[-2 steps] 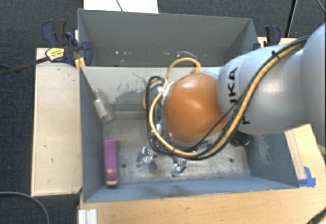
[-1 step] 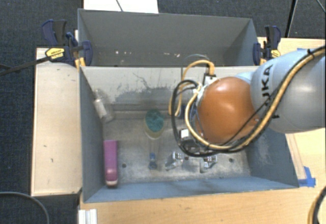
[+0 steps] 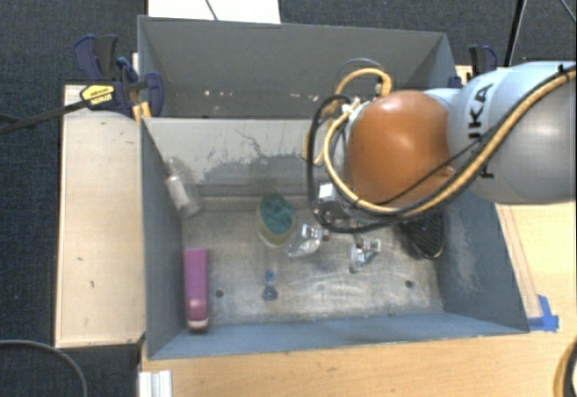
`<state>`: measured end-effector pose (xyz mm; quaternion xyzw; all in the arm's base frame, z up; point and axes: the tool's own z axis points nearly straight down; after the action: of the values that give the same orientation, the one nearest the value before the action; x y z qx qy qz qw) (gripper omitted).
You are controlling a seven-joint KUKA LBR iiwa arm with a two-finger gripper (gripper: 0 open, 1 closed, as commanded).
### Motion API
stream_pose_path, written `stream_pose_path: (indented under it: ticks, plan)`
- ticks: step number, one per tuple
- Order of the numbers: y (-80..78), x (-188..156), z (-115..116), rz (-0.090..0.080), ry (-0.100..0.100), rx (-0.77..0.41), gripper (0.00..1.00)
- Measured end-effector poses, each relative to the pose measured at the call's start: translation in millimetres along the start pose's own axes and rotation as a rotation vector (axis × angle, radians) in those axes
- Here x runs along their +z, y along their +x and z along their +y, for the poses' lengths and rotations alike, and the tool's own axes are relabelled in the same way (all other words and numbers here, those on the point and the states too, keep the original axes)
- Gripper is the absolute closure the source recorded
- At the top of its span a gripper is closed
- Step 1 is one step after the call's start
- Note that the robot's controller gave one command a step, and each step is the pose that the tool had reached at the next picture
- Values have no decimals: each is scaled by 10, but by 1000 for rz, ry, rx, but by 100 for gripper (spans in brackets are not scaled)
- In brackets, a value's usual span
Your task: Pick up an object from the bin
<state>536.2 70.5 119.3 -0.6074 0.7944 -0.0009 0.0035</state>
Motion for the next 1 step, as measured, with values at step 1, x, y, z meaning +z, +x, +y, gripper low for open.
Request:
stream_pose_path:
  ticks: [1]
  plan:
    - [-343, 77, 681, 1, -10, -207, 0]
